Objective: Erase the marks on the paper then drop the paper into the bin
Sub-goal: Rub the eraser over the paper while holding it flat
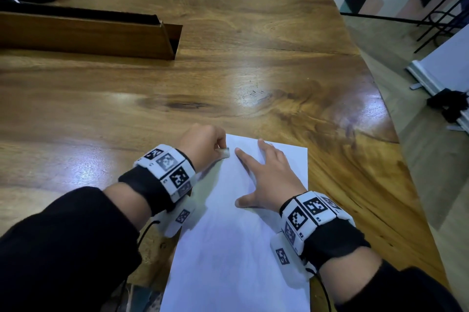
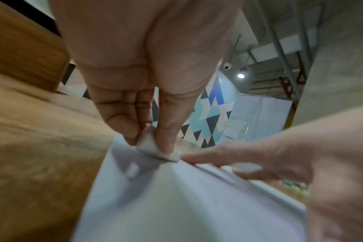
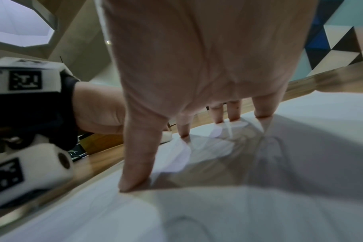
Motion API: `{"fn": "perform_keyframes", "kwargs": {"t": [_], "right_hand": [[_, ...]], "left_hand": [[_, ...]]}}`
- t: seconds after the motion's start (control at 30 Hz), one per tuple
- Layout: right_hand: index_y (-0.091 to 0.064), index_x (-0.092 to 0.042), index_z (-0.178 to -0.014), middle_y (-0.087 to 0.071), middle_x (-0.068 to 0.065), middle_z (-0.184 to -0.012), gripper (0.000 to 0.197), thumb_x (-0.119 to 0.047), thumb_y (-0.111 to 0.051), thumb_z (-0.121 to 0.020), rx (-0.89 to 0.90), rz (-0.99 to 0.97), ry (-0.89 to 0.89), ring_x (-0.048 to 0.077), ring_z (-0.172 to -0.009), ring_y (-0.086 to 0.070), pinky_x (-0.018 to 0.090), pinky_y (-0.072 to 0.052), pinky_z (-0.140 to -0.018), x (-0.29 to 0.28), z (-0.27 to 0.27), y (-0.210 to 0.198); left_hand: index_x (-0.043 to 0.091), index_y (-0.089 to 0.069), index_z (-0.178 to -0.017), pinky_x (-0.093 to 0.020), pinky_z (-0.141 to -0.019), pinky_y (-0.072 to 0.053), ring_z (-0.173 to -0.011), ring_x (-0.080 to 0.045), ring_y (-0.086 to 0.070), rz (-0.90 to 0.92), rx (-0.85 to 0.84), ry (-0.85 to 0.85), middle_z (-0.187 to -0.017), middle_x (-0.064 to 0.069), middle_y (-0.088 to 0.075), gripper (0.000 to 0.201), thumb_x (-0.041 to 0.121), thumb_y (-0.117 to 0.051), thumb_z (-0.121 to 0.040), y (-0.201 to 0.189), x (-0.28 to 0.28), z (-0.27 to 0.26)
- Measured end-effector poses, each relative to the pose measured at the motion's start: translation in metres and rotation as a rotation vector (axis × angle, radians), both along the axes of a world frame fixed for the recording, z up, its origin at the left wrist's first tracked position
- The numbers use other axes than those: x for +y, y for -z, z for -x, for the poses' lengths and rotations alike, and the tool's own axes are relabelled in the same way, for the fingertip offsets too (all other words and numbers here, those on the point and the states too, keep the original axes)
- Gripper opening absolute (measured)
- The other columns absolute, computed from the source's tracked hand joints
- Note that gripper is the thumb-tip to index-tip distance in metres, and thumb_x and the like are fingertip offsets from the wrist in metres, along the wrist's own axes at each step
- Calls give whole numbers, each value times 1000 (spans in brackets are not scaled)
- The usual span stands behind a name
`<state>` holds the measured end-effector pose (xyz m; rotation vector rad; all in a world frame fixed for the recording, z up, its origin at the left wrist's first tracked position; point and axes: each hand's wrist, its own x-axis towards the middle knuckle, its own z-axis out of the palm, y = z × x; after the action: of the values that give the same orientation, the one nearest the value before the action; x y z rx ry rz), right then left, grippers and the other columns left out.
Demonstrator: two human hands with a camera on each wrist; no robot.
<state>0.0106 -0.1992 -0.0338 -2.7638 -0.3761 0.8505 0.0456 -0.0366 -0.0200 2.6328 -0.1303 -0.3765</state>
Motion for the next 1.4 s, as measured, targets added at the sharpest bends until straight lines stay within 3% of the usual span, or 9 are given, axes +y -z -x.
{"fn": "perform_keyframes", "kwargs": {"t": [0.2, 0.3, 0.47, 0.67, 0.87, 1.0, 1.13, 1.27, 1.4], "right_hand": [[0, -47, -149, 22, 2, -158, 105, -53, -73, -74, 1, -9, -2, 23, -145, 17, 40, -1, -119, 0, 0, 0], [0, -46, -149, 21, 3, -158, 105, -53, -73, -73, 1, -4, -5, 24, -145, 17, 40, -2, -120, 0, 0, -1], [-1, -47, -148, 20, 1, -158, 105, -52, -74, -73, 1, -18, 4, 22, -145, 16, 40, -3, -120, 0, 1, 0], [0, -47, -149, 21, 1, -158, 105, -53, -73, -73, -3, -20, 0, 22, -145, 16, 40, -3, -120, -1, 1, 0], [-2, -46, -149, 19, 4, -158, 105, -54, -73, -73, -11, -11, -2, 24, -145, 14, 41, -2, -120, 0, 0, 1], [0, -46, -149, 21, 3, -158, 105, -54, -73, -73, -7, -9, -6, 23, -145, 16, 40, -2, -119, -1, 1, 2], [1, -46, -149, 21, 4, -158, 105, -54, -72, -74, -15, -4, -14, 24, -145, 16, 40, -2, -119, -1, 1, 2], [-2, -46, -149, 21, 4, -158, 103, -53, -73, -74, -19, -20, -9, 24, -145, 15, 40, -1, -119, -1, 1, 3], [2, -43, -150, 21, 3, -158, 108, -55, -72, -73, -22, -9, -12, 23, -145, 16, 40, 1, -119, -2, 0, 5]], "left_hand": [[10, -68, -78, -25, -64, -37, -81, -19, -56, -36, 161, 289, -83, -3, -63, 14, 23, -70, -74, 2, 17, 38], [19, -67, -70, -25, -71, -47, -77, -14, -60, 6, 284, 239, -74, 8, -65, 11, 26, -74, -71, 1, 19, 40], [13, -63, -74, -29, -69, -44, -83, -25, -59, 10, -2, 74, -81, -6, -60, 13, 24, -65, -80, 4, 13, 26], [25, -49, -58, -20, -54, -34, -61, -8, -45, -77, 370, 316, -63, 8, -49, 26, 31, -68, -75, -1, 22, 54], [7, -60, -82, -27, -65, -35, -83, -28, -55, -54, -19, 145, -78, -5, -53, 15, 22, -59, -82, 6, -12, 7], [14, -57, -69, -26, -64, -29, -72, -19, -44, -27, 59, 311, -65, 9, -37, 15, 22, -59, -81, 14, 1, 39], [26, -54, -61, -22, -60, -36, -72, -15, -51, -19, 200, 348, -68, 8, -51, 20, 29, -67, -76, 6, 6, 43], [10, -61, -82, -24, -65, -32, -78, -23, -51, -16, -5, 223, -81, -5, -55, 13, 23, -63, -80, 10, -13, 11], [12, -60, -74, -25, -56, -29, -71, -22, -48, -29, 49, 285, -74, -2, -49, 13, 22, -59, -81, 11, -11, 30]]}}
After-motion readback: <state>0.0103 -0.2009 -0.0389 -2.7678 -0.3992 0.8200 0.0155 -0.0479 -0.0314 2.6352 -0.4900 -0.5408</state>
